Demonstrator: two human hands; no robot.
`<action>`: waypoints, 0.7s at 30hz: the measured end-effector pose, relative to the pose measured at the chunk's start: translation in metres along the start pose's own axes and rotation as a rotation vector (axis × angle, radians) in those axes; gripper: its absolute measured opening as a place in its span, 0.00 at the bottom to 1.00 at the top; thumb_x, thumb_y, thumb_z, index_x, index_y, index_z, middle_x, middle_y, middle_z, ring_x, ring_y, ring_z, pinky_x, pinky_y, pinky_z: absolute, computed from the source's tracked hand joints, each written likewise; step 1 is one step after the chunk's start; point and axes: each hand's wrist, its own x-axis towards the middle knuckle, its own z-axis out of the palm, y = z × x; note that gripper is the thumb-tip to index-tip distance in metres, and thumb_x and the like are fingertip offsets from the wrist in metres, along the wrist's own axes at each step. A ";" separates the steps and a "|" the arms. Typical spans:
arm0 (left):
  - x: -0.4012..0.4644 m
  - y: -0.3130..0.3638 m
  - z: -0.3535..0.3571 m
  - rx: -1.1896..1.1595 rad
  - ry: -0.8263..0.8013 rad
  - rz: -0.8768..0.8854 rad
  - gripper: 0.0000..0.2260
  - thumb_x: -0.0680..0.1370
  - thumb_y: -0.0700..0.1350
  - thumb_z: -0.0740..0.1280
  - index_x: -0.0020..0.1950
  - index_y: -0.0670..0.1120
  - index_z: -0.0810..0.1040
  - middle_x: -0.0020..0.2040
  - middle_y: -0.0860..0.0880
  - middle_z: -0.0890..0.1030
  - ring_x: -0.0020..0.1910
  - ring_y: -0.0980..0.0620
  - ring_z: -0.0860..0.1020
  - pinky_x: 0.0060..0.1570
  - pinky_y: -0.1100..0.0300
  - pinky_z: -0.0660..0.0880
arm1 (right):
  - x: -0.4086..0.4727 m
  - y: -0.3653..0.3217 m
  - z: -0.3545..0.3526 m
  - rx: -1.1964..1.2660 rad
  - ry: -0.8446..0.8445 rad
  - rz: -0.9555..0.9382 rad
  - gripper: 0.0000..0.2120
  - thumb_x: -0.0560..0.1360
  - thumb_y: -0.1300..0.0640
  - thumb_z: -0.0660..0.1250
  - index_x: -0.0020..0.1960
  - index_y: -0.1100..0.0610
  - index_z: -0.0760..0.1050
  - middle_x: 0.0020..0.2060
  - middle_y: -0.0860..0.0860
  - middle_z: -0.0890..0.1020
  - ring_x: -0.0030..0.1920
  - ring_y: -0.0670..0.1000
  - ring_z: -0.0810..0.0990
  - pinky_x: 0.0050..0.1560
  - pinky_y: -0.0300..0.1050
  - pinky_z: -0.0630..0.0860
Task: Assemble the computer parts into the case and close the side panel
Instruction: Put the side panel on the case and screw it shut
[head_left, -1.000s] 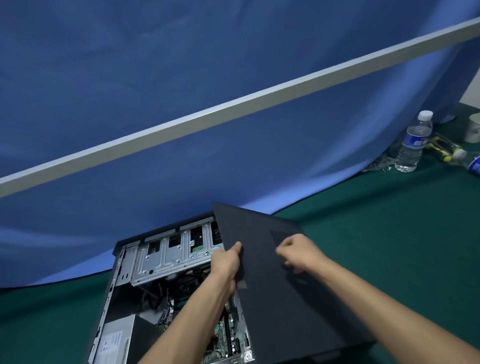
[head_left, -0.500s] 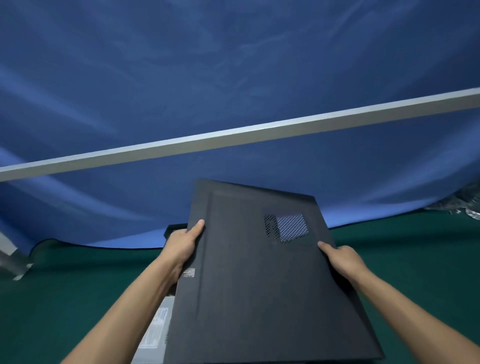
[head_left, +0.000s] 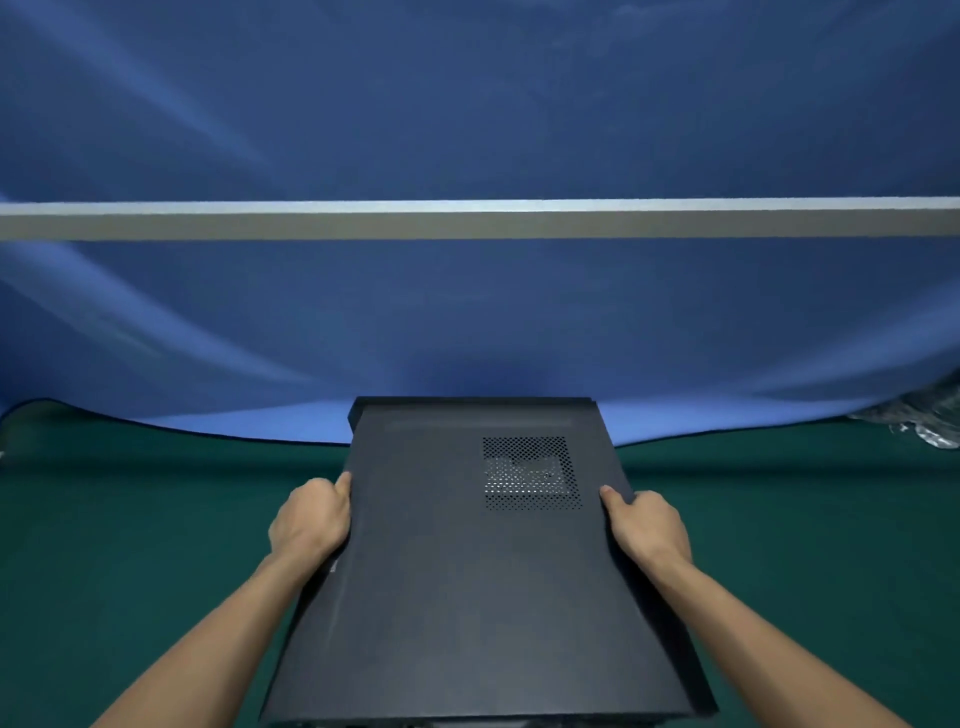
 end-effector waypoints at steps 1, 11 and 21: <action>0.003 -0.004 0.003 0.036 -0.011 0.006 0.24 0.82 0.55 0.50 0.32 0.42 0.68 0.37 0.45 0.76 0.38 0.43 0.75 0.40 0.55 0.70 | -0.001 0.000 0.004 -0.020 -0.002 0.009 0.23 0.79 0.43 0.57 0.47 0.63 0.76 0.39 0.54 0.78 0.40 0.57 0.77 0.40 0.45 0.73; 0.002 -0.016 0.014 0.353 0.015 0.185 0.24 0.83 0.53 0.47 0.41 0.43 0.76 0.43 0.46 0.81 0.42 0.44 0.79 0.38 0.57 0.70 | -0.009 0.001 0.021 -0.246 0.022 -0.013 0.23 0.81 0.42 0.52 0.40 0.60 0.70 0.39 0.54 0.75 0.41 0.57 0.74 0.41 0.45 0.71; 0.000 -0.015 0.011 0.642 0.023 0.298 0.16 0.80 0.44 0.58 0.32 0.49 0.65 0.33 0.54 0.76 0.35 0.50 0.78 0.27 0.62 0.64 | -0.009 -0.005 0.013 -0.764 0.080 -0.194 0.30 0.82 0.41 0.43 0.50 0.57 0.78 0.47 0.52 0.82 0.49 0.54 0.81 0.38 0.43 0.72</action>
